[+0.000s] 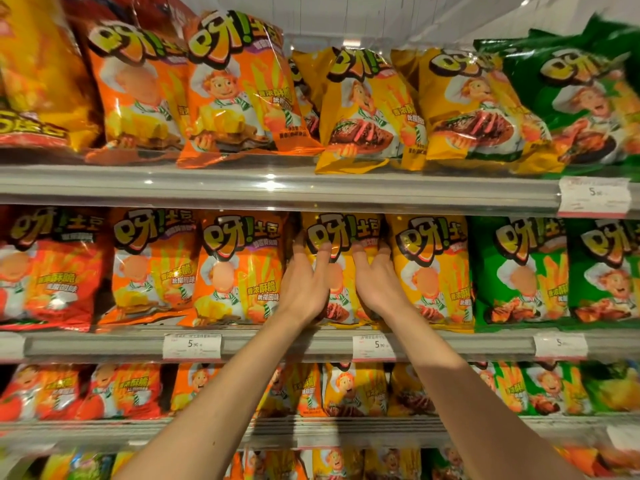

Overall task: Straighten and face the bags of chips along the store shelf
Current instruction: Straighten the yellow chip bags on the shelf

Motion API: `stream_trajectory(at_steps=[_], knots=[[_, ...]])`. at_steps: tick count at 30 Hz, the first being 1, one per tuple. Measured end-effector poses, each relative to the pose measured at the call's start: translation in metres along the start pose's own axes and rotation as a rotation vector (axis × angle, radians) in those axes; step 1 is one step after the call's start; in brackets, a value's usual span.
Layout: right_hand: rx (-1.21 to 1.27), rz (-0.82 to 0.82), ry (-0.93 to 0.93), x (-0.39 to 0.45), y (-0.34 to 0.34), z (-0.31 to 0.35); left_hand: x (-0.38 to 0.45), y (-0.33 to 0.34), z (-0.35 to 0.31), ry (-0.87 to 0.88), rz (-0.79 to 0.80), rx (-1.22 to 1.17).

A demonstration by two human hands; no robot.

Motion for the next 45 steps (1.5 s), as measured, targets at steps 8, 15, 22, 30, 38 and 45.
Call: stream_trajectory(at_steps=[8,15,22,30,38,45], knots=[[-0.318,0.026,-0.425,-0.031,-0.007,0.014,-0.002,-0.004,0.003,0.105,-0.061,-0.084],[-1.057,-0.053,-0.644,-0.020,-0.037,-0.001,0.001,0.004,0.005,0.123,-0.098,-0.030],[-1.115,-0.031,-0.633,-0.008,-0.058,-0.012,0.005,0.014,0.001,0.096,-0.127,-0.044],[-0.775,-0.005,-0.661,-0.012,-0.024,0.003,0.012,-0.001,-0.005,0.154,-0.132,0.126],[-0.846,-0.060,-0.615,0.000,-0.011,-0.004,0.022,0.005,-0.002,0.189,-0.110,0.248],[-0.654,0.015,-0.568,-0.010,-0.028,0.001,0.004,-0.011,-0.005,0.187,-0.016,0.162]])
Point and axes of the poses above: each hand's wrist, its own x-axis towards the middle knuckle, its own y-axis out of the palm, z = x × y, the point moved 5 cm from there along x, towards the middle knuckle, and after that the axes turned 14 degrees about x, right-handed, at the moved point
